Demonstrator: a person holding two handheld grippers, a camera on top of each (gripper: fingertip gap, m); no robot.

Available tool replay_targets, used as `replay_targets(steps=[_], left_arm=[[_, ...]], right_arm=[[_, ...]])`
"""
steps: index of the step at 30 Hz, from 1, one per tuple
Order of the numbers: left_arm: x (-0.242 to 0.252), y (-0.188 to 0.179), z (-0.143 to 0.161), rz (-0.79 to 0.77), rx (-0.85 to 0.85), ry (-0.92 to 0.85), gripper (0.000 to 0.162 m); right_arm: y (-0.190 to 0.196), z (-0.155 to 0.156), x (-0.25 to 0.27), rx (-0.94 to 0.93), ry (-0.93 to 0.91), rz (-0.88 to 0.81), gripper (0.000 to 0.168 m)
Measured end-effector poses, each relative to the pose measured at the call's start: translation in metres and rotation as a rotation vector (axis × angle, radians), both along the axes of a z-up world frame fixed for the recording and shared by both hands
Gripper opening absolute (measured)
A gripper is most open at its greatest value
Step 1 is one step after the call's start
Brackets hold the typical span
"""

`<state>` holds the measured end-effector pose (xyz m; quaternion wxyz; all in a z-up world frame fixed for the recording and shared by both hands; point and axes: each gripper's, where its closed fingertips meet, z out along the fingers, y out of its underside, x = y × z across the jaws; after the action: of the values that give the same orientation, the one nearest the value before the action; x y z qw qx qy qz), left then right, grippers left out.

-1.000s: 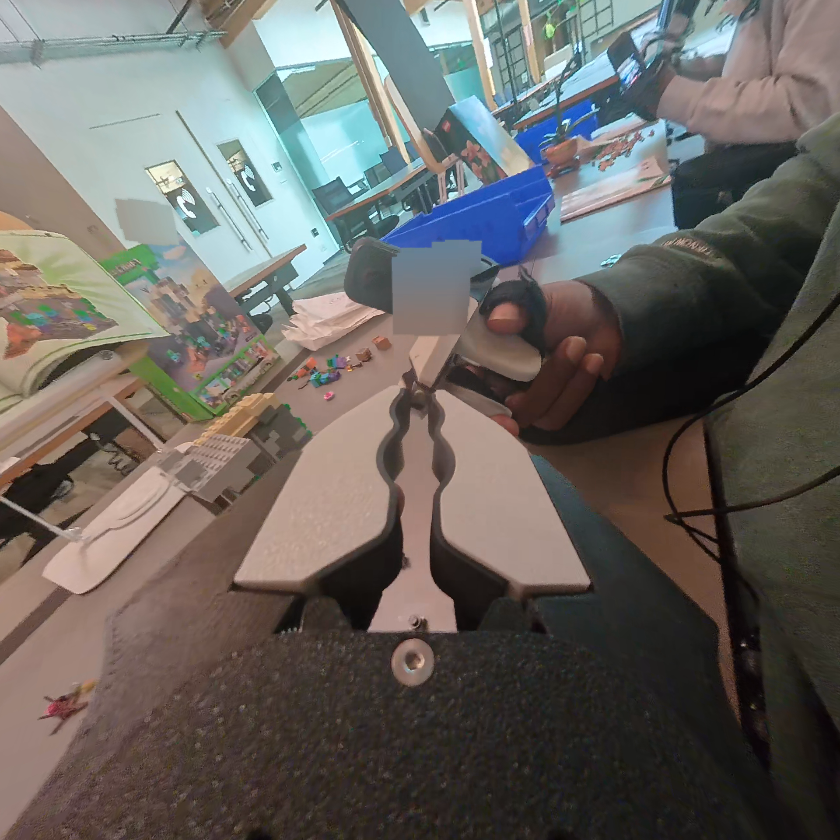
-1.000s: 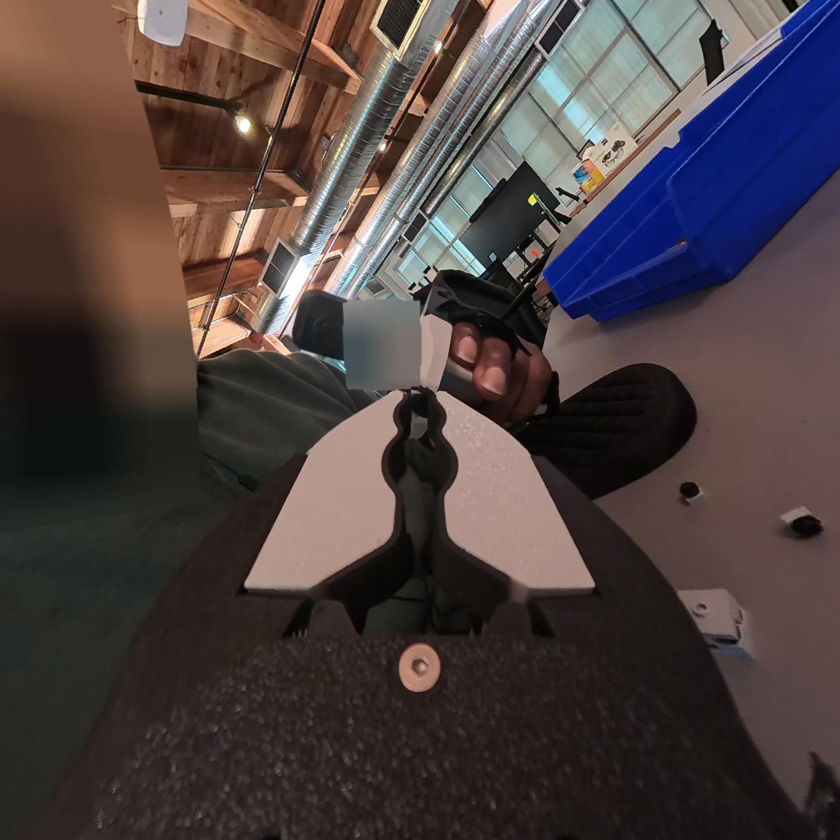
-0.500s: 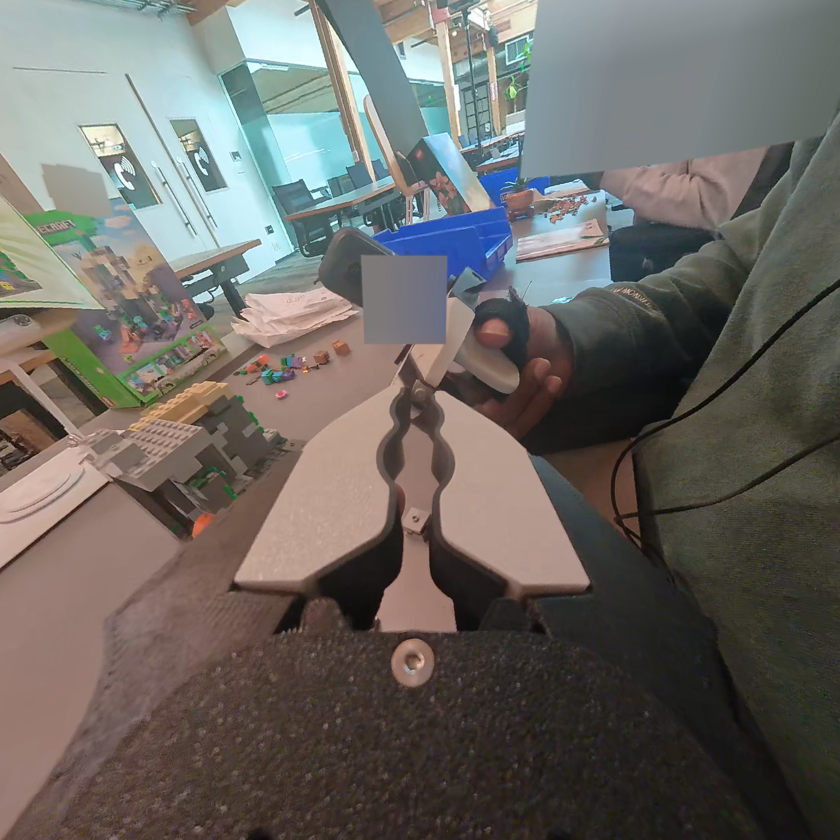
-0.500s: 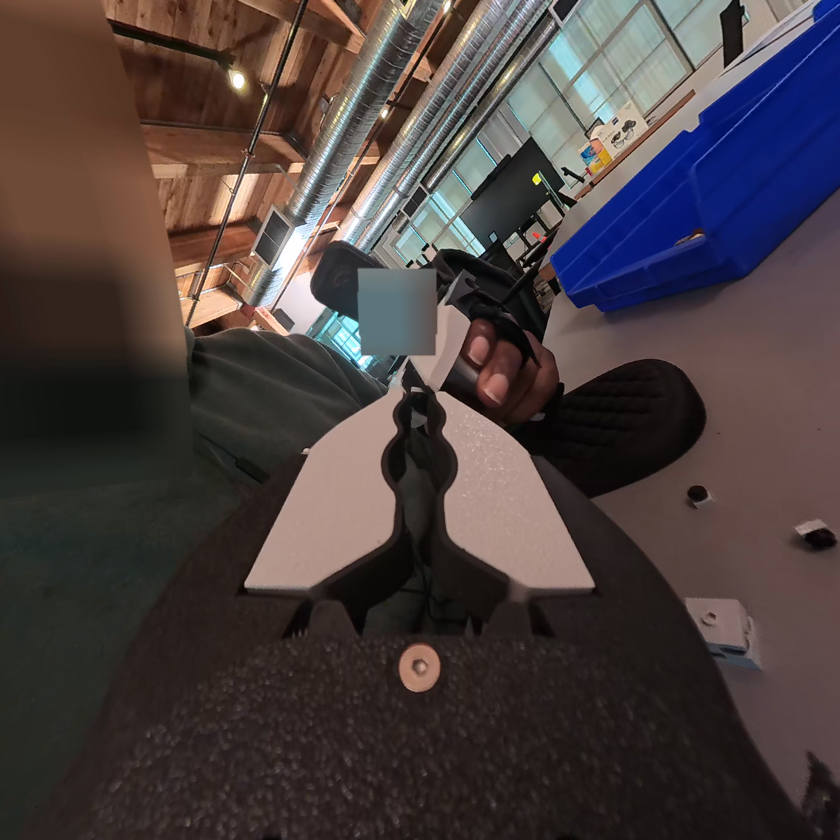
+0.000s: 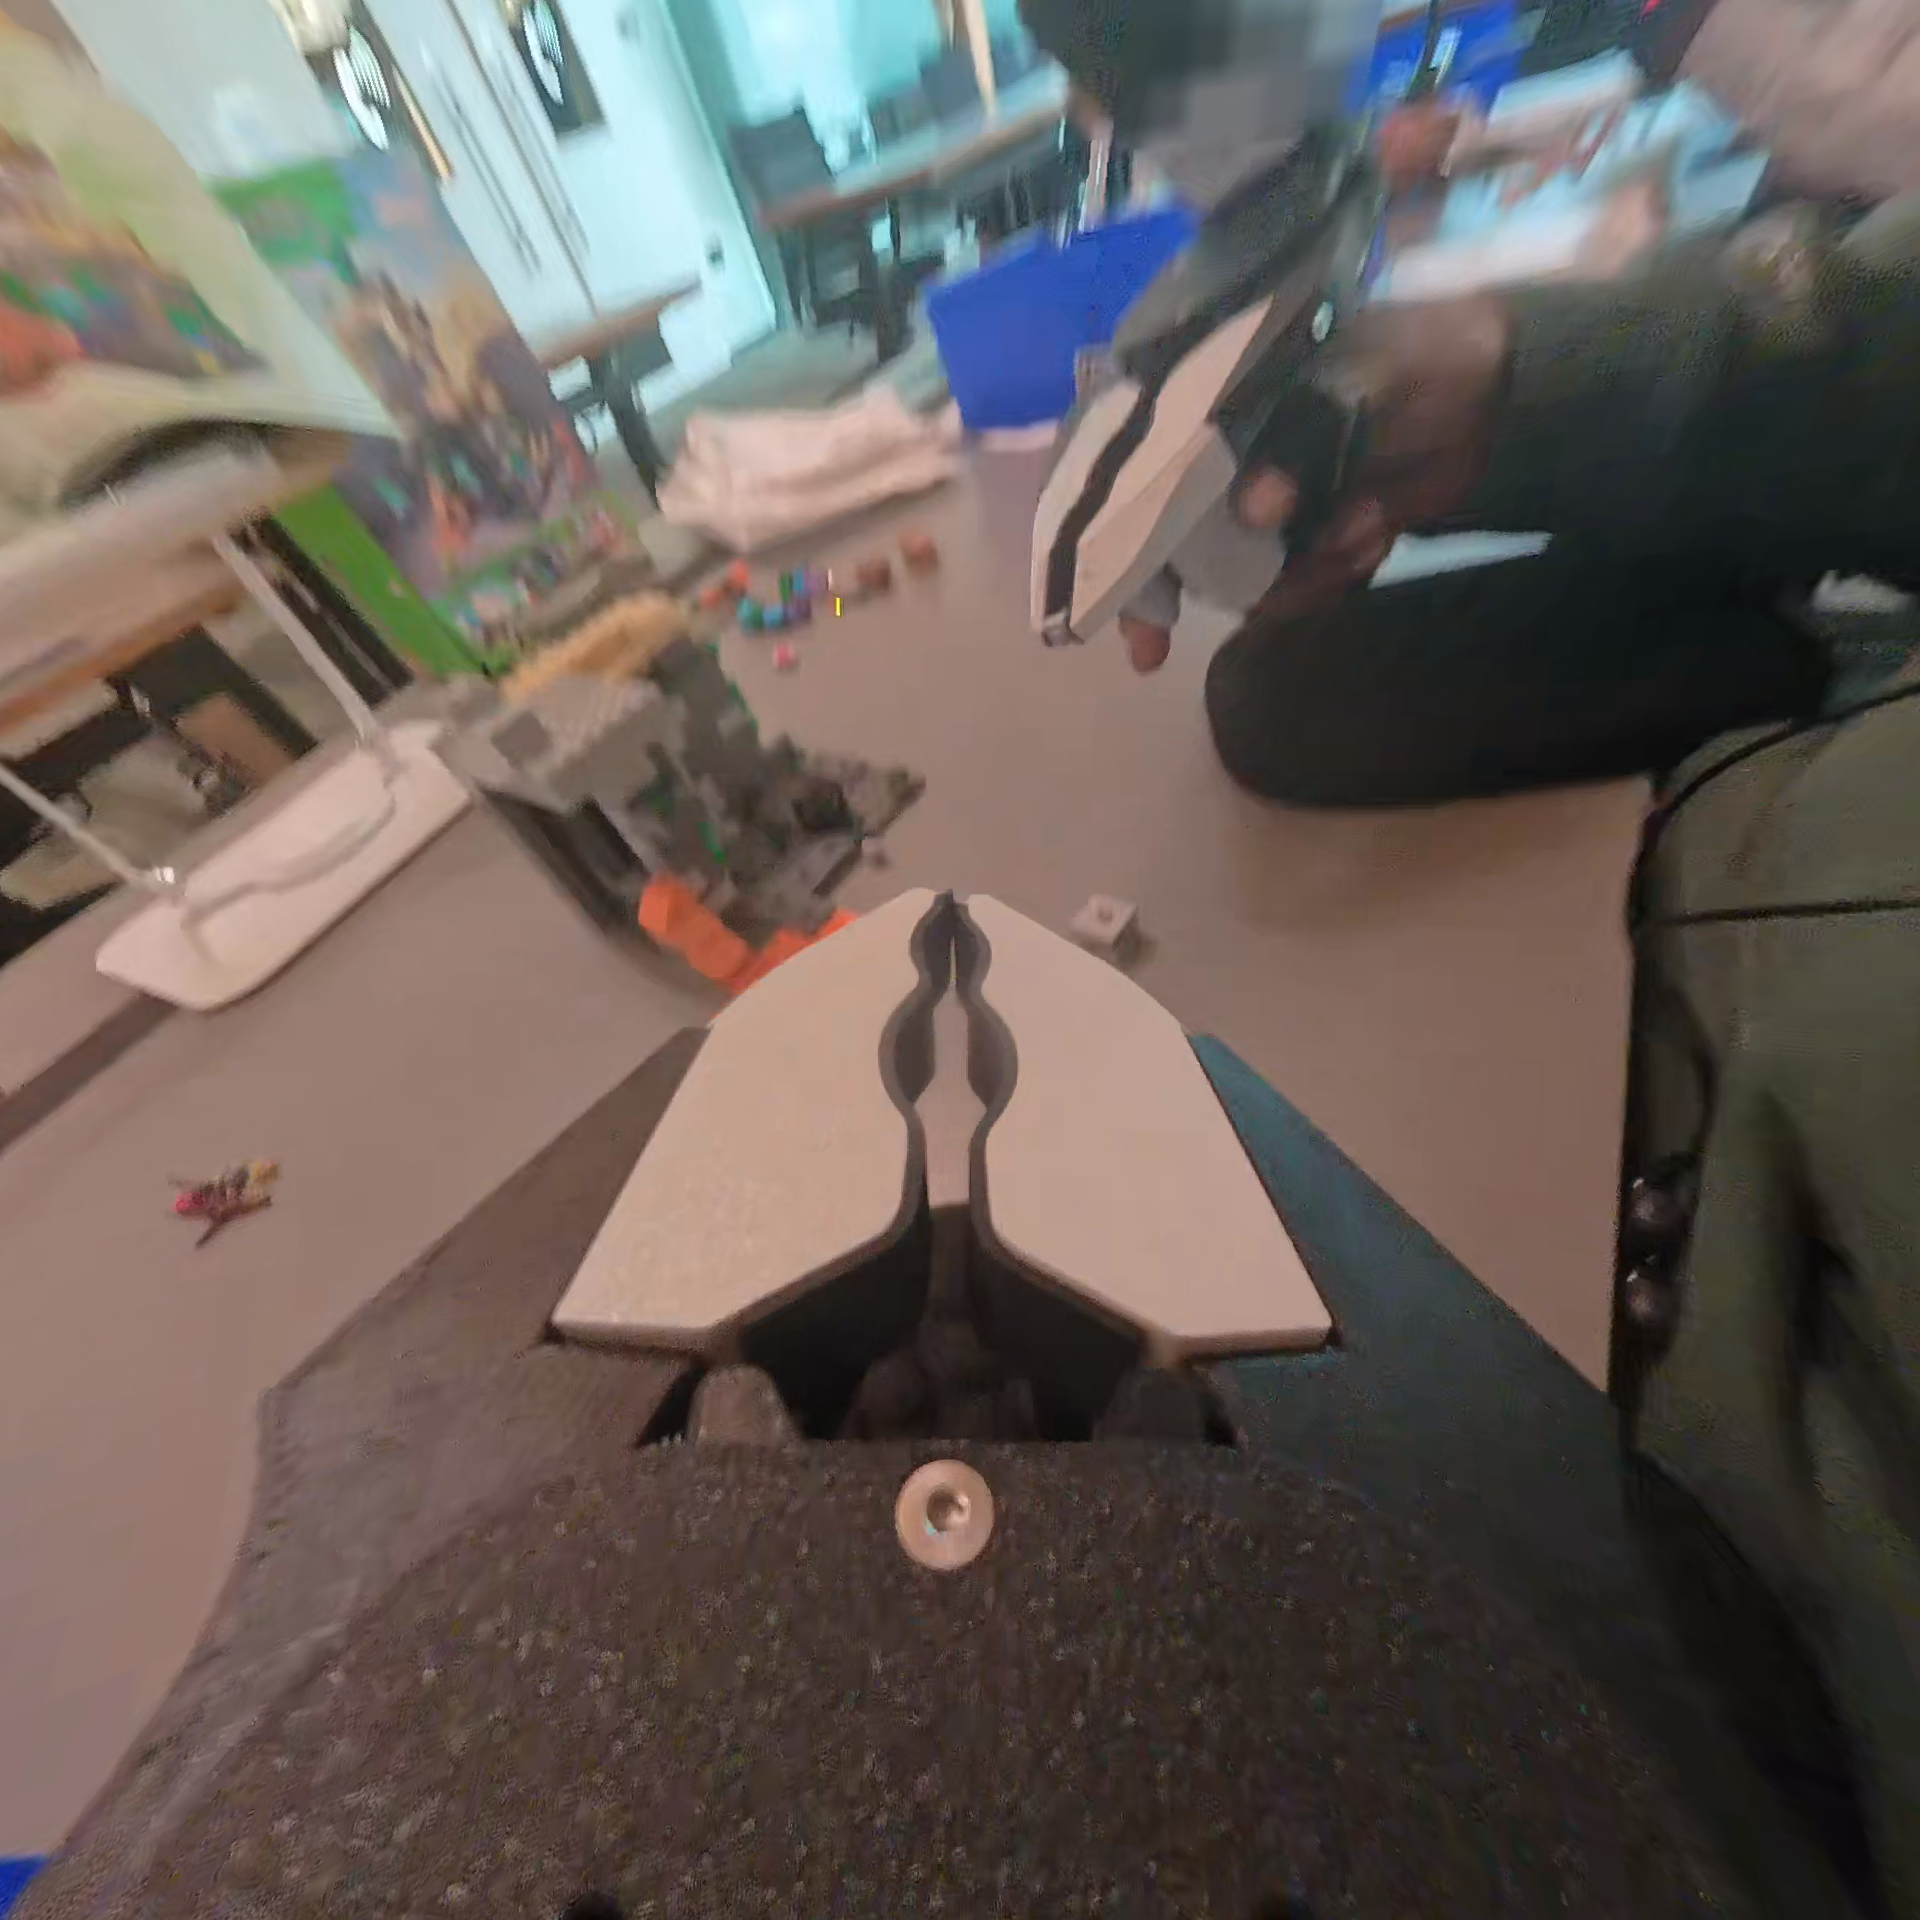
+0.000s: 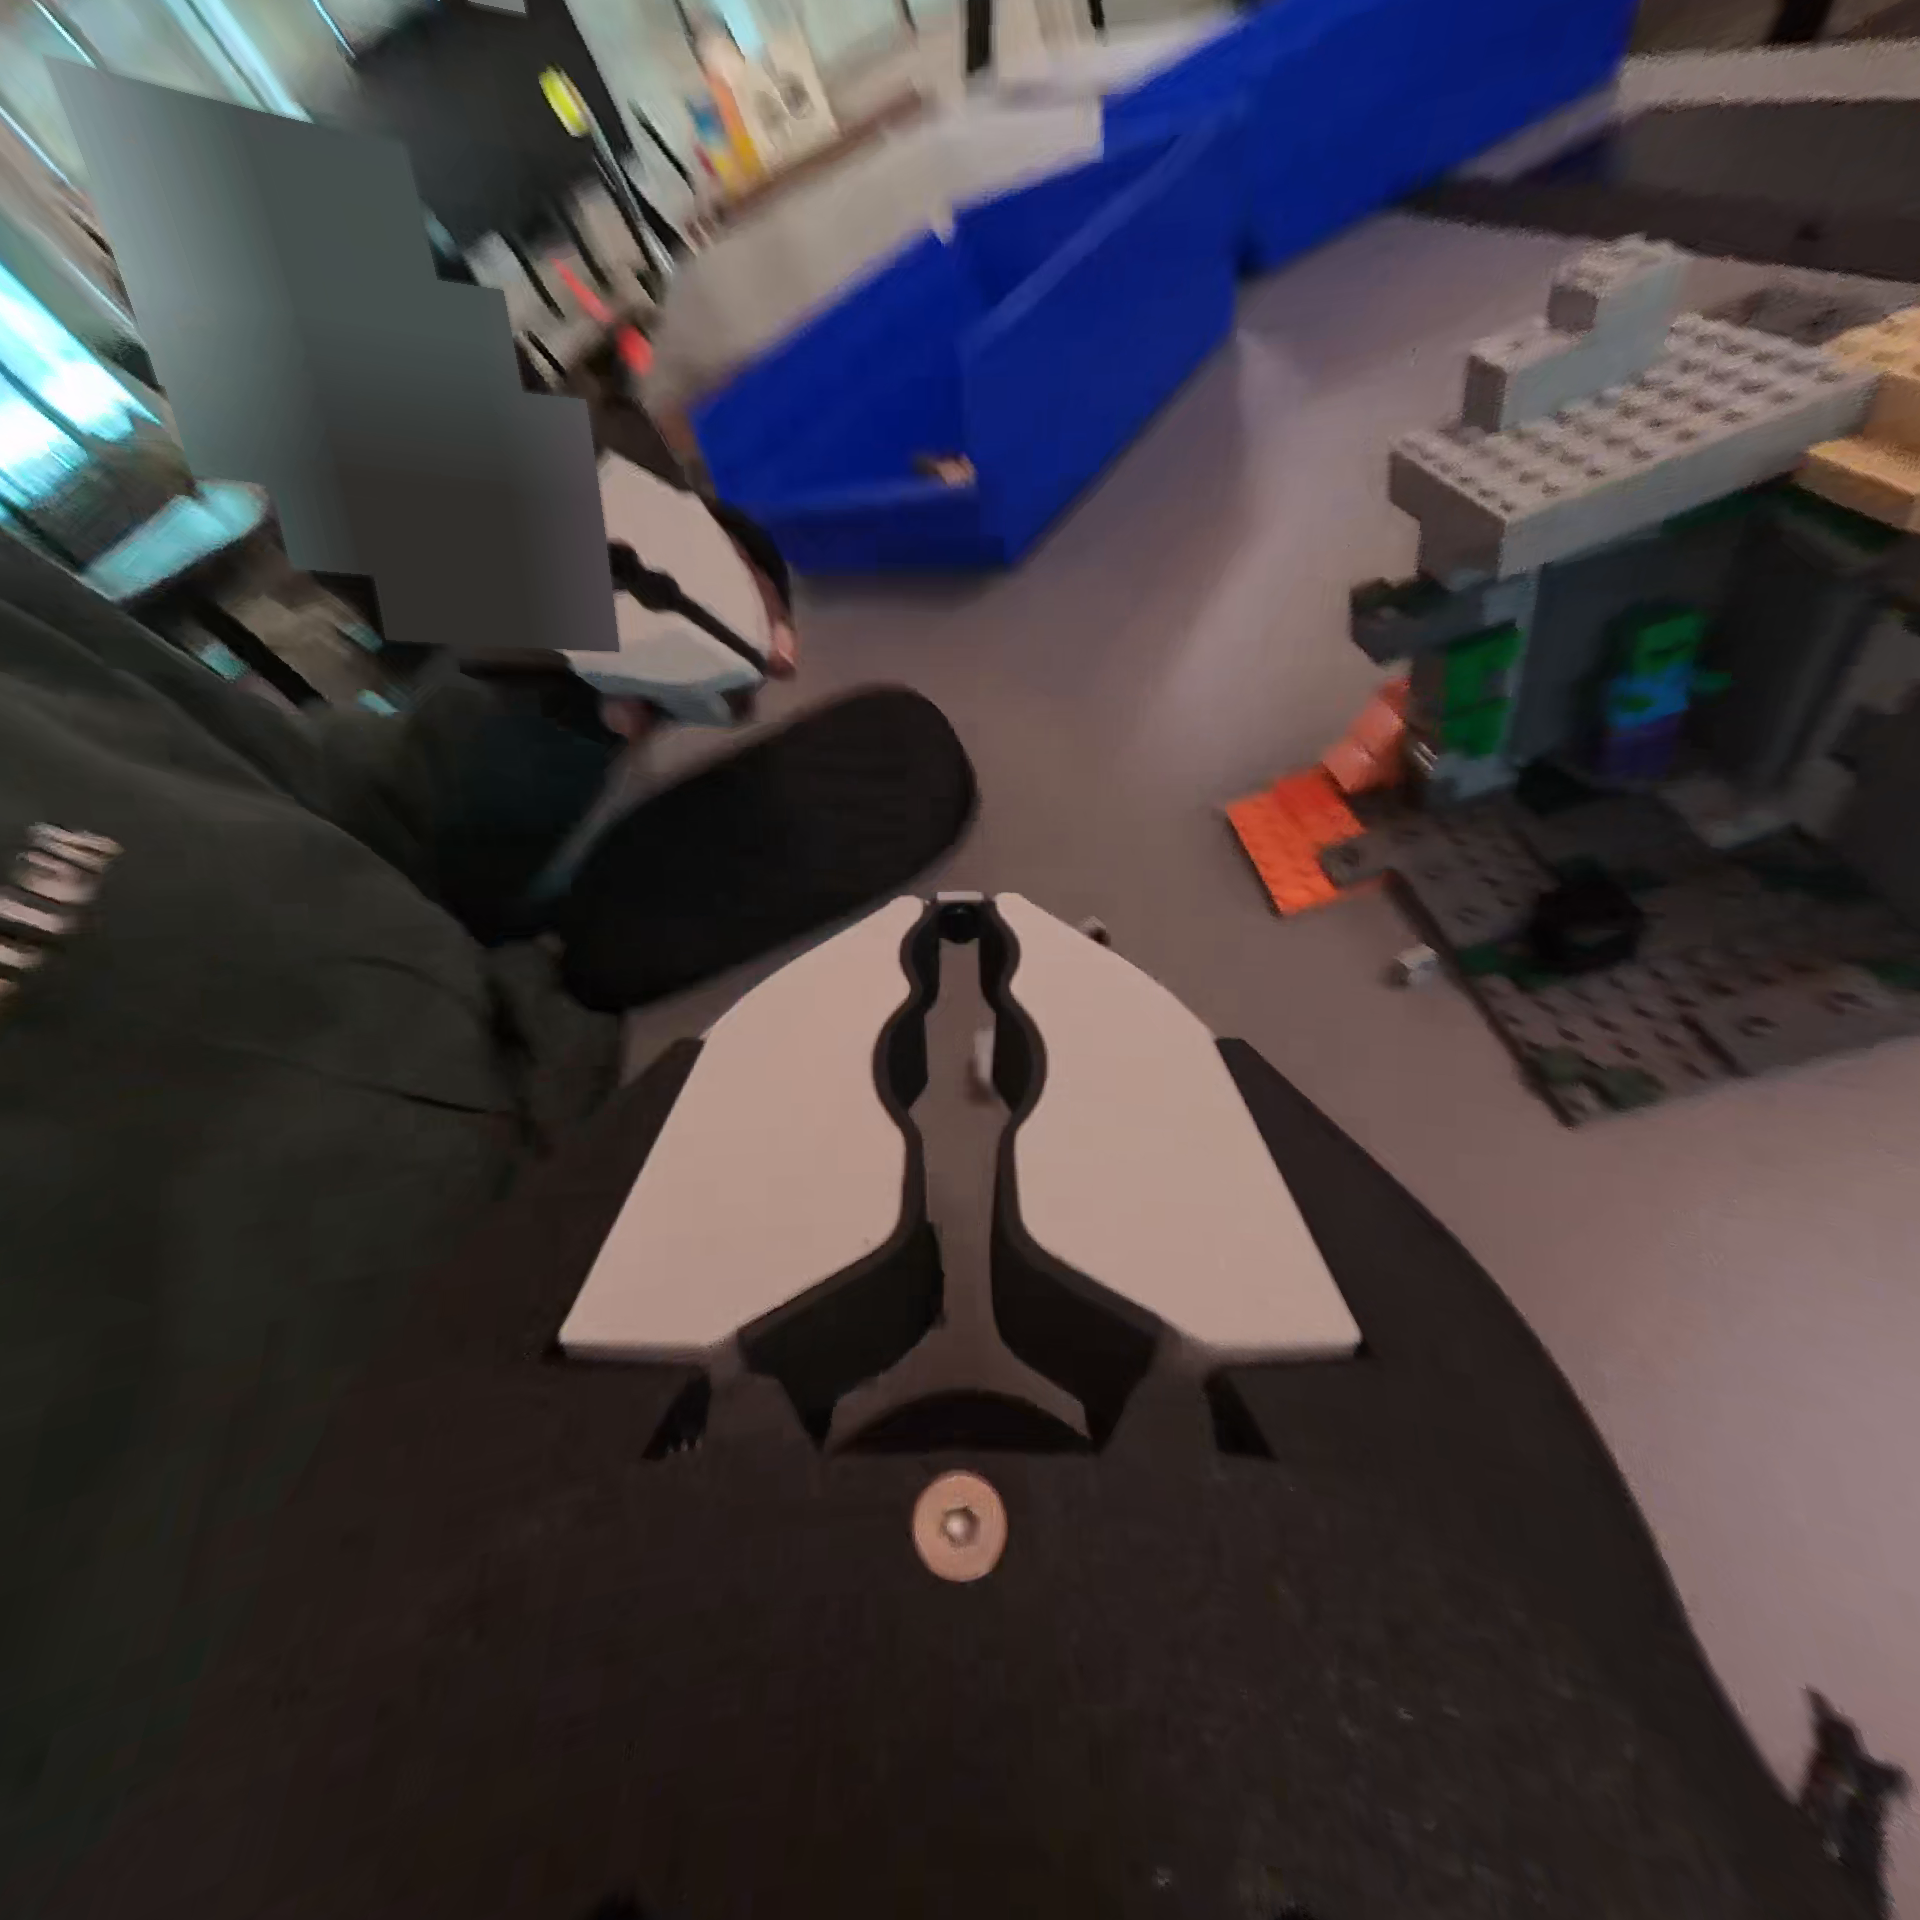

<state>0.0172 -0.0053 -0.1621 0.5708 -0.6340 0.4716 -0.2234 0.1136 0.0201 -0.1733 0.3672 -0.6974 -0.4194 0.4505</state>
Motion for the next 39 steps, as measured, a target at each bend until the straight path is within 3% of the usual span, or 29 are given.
replay_targets(steps=[5, 11, 22, 24, 26, 30, 33, 39], left_arm=[[0.002, 0.006, -0.028, 0.039, -0.009, 0.124, 0.013], [-0.008, 0.008, -0.035, 0.073, 0.006, 0.156, 0.014], [-0.005, 0.013, -0.065, 0.046, -0.039, 0.339, 0.013], [-0.003, 0.014, -0.070, 0.029, -0.038, 0.387, 0.012], [-0.001, 0.013, -0.074, 0.000, -0.048, 0.434, 0.011], [0.002, 0.014, -0.081, -0.061, -0.106, 0.517, 0.009], [0.005, 0.014, -0.085, -0.100, -0.145, 0.579, 0.009], [0.011, 0.020, -0.094, -0.147, -0.178, 0.680, 0.009]], right_arm=[[0.018, -0.050, 0.007, 0.167, -0.388, -0.017, 0.007], [0.035, -0.070, 0.009, 0.172, -0.494, -0.026, 0.020], [0.030, -0.067, 0.000, 0.251, -0.505, -0.025, 0.036], [0.027, -0.065, 0.001, 0.273, -0.491, -0.019, 0.028], [0.020, -0.059, 0.000, 0.286, -0.444, 0.011, 0.008], [0.014, -0.048, -0.001, 0.216, -0.331, 0.015, 0.007], [0.012, -0.047, 0.001, 0.195, -0.311, 0.008, 0.026], [0.012, -0.048, 0.003, 0.217, -0.310, -0.002, 0.031]])
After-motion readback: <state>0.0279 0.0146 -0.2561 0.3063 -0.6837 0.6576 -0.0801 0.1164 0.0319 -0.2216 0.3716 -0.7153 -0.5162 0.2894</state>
